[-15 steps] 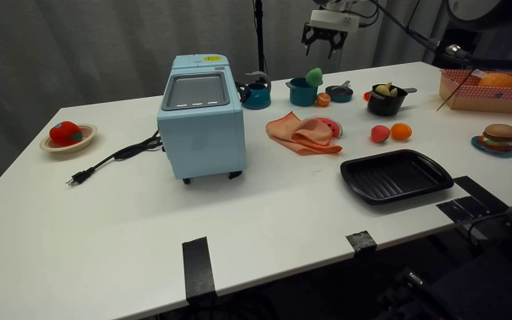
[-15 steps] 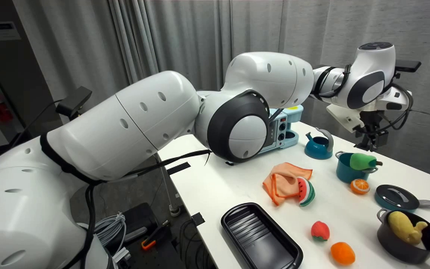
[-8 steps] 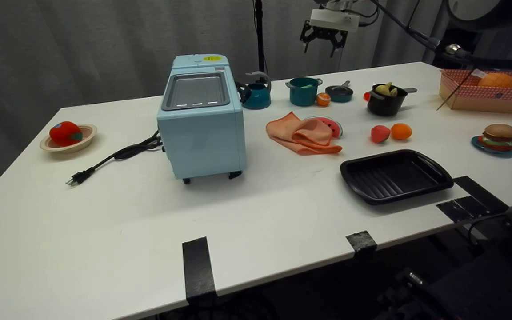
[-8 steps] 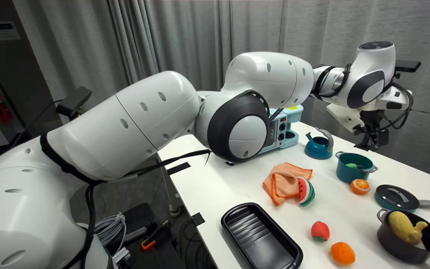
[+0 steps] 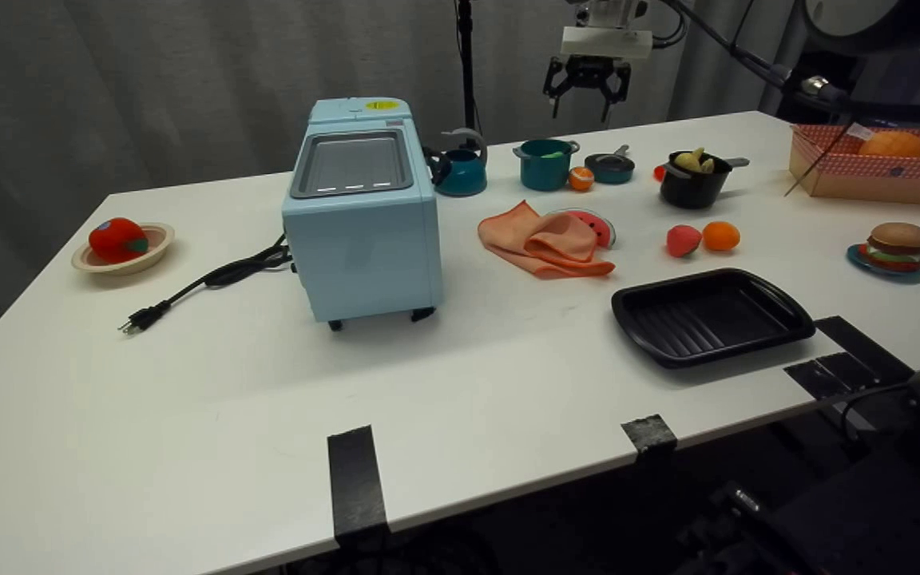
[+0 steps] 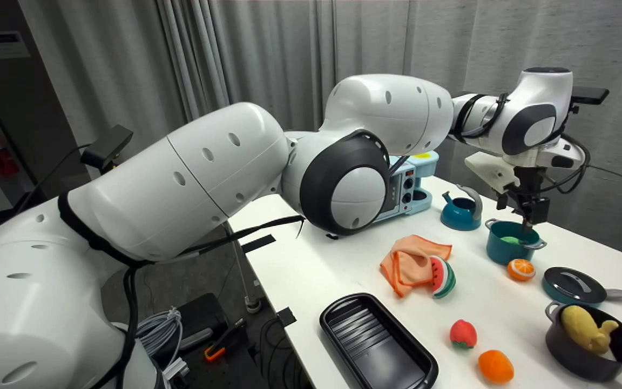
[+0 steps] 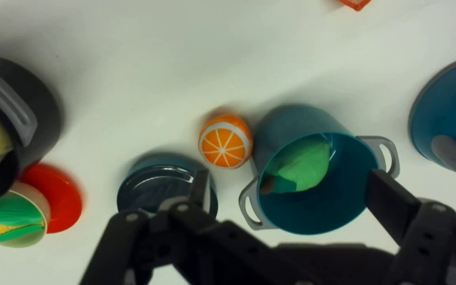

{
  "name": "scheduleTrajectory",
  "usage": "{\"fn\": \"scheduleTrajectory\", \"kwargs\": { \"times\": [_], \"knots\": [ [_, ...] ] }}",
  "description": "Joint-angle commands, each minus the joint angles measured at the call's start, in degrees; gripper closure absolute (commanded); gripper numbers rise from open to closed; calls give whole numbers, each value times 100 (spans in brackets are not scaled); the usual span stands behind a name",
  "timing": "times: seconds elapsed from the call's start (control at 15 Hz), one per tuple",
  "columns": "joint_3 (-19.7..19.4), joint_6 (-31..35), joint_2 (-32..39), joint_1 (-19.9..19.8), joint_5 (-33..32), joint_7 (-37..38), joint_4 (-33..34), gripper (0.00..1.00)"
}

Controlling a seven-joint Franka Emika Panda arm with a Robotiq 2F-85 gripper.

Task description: Put the banana plush toy in the black pot and the pear plush toy in the blue pot

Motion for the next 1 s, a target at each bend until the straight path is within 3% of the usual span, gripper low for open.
{"fn": "scheduleTrajectory", "kwargs": {
  "times": [0.0,0.2,0.27,0.93],
  "knots": [
    [9,-681,-500,-25,-28,-275,-269,0],
    [-19,-1022,-757,-13,-54,-325,-373,0],
    [-13,-730,-365,-3,-33,-193,-47,0],
    [-14,-963,-644,-3,-35,-202,-262,0]
  ]
}}
